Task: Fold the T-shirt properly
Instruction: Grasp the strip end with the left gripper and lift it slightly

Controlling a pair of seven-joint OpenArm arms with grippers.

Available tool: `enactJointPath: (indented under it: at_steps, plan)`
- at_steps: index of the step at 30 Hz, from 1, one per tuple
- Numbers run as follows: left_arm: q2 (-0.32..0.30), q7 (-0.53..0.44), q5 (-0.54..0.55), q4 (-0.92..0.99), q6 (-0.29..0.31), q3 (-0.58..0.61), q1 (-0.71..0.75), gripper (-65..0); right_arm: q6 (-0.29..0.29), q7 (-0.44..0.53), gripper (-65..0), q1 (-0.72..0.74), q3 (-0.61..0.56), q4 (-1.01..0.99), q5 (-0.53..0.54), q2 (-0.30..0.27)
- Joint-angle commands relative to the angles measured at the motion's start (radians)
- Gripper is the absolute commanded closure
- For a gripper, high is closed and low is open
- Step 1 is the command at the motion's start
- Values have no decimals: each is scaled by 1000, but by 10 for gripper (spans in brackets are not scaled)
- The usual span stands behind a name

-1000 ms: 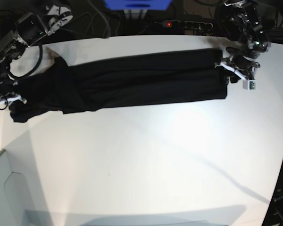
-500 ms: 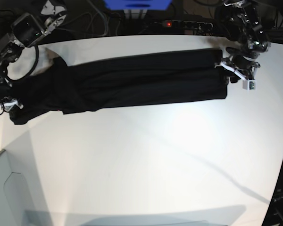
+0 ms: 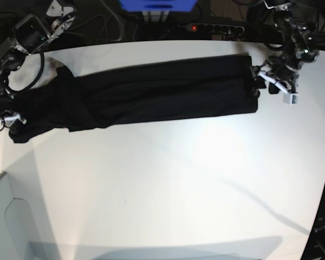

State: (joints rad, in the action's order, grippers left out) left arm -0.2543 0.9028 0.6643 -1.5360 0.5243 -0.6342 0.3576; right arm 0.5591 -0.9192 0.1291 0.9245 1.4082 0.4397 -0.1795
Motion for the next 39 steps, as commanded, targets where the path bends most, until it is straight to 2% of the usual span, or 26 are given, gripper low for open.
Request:
enactJointPath:
  at_steps: [1, 5, 9, 13, 21, 24, 35, 37, 39]
  plan:
    - [-21, 46, 27, 12, -5, -2, 11, -535, -7, 22, -250, 14, -2, 20, 20, -18]
    - [-67, 78, 209, 90, -5, 1, 33, -535, -7, 22, -250, 14, -9, 20, 20, -18]
    - [-76, 120, 272, 182, -5, 4, 31, -535, -7, 22, -250, 14, -9, 20, 20, -18]
    - [-66, 180, 271, 243, -5, 6, 24, -535, -6, 22, -250, 14, -9, 20, 20, -18]
    - [-40, 286, 269, 245, -10, 6, 31, -535, -6, 25, -250, 14, -9, 20, 20, -18]
    - [-40, 296, 269, 245, -17, 12, 33, -535, -6, 24, -250, 14, -9, 20, 20, -18]
    - [-37, 286, 269, 259, -20, 155, -12, -534, -6, 24, -250, 14, -8, 20, 20, -18]
    - [-37, 286, 269, 257, -20, 153, -12, -505, -6, 24, -250, 14, -8, 20, 20, -18]
    - [-38, 286, 269, 249, -20, 150, -10, -401, -6, 24, -250, 14, -8, 20, 20, -18]
